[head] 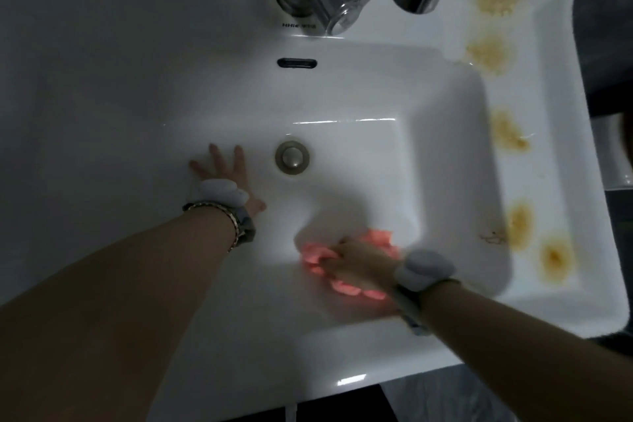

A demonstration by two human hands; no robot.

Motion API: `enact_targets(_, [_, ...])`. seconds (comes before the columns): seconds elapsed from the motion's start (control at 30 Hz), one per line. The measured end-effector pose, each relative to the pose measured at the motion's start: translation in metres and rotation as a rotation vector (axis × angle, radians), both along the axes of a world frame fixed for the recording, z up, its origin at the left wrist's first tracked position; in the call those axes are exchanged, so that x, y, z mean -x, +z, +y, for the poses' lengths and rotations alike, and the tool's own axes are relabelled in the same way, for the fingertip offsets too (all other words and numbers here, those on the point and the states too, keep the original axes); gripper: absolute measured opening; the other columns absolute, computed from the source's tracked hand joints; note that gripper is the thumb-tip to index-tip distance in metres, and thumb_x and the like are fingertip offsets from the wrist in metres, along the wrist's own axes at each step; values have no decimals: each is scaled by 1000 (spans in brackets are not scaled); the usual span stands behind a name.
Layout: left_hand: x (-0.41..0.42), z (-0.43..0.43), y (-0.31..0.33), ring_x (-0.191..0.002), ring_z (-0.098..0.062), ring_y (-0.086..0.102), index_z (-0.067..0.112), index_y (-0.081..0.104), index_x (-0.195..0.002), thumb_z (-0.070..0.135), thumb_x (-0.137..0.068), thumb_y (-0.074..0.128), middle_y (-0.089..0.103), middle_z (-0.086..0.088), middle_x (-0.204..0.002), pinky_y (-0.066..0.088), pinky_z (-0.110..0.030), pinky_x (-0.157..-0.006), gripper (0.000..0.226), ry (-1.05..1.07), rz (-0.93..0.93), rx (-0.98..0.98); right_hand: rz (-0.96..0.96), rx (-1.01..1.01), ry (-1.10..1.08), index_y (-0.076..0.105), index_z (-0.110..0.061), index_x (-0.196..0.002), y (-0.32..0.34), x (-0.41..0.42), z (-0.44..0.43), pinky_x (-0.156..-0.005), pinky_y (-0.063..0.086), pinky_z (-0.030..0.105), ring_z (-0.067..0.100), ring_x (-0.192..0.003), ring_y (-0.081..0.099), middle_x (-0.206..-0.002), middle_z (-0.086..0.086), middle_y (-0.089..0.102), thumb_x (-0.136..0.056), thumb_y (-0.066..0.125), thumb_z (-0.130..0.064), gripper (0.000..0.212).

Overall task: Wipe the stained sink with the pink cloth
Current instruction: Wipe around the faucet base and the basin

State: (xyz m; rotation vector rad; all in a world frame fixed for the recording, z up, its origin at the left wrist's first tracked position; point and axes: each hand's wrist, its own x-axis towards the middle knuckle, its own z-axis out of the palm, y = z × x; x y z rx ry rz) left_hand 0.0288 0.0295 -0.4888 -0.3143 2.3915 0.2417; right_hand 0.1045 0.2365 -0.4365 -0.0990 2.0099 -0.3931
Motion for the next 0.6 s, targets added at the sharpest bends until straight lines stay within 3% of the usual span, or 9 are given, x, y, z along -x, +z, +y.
enact_targets(0.1, [-15, 3, 22, -140, -46, -5, 18, -4, -148, 35, -86, 59, -16, -15, -156, 10, -52, -115, 90, 102, 78, -45, -37, 171, 52, 67, -16, -80, 13, -17, -67, -69, 41, 26, 28, -80, 63, -94, 15, 69, -86, 47, -54, 44])
enact_targets(0.17, [-17, 5, 37, -140, -42, 10, 11, 13, -147, 30, -90, 51, 1, -19, -156, 18, -47, -115, 71, 59, 63, -7, -16, 155, 11, 66, -18, -72, 18, -21, -63, -68, 37, 25, 23, -71, 58, -92, 12, 70, -82, 48, -61, 48])
enact_targets(0.27, [-25, 8, 68, -116, -39, 47, 2, 49, -120, 23, -89, 47, 46, -22, -132, 41, -40, -96, 38, -2, 72, 2, 3, 21, 24, 68, -20, -98, 29, -23, -7, -87, 38, 30, 24, -101, 56, -119, 7, 62, -83, 39, -67, 57])
enact_targets(0.33, [-46, 18, 92, -100, -37, 58, 1, 58, -105, 22, -90, 46, 60, -21, -114, 45, -33, -80, 28, 24, 100, -39, 103, -91, 57, 64, -27, -109, 39, -23, 48, -102, 33, 34, 26, -115, 51, -126, 3, 58, -79, 25, -75, 69])
enact_targets(0.4, [-63, 27, 105, -94, -36, 60, 0, 59, -99, 21, -91, 45, 64, -21, -104, 43, -31, -72, 26, 37, 124, -87, 164, -146, 41, 67, -22, -103, 37, -22, 82, -106, 33, 36, 26, -110, 56, -118, 5, 65, -81, 20, -74, 73])
enact_targets(0.47, [-76, 32, 112, -86, -35, 59, 2, 57, -86, 19, -91, 45, 61, -19, -88, 38, -29, -65, 22, 39, 131, -128, 153, -112, 2, 67, -17, -100, 33, -21, 82, -102, 38, 35, 27, -103, 61, -111, 6, 69, -89, 25, -64, 64])
enact_targets(0.6, [-124, 60, 121, -68, -24, 46, 15, 41, -65, 26, -89, 45, 43, -1, -64, 31, -25, -59, 26, 116, 163, -143, 201, 39, 65, 58, -32, -119, 53, -38, 76, -88, 43, 27, 26, -105, 62, -112, 4, 69, -89, 30, -64, 52])
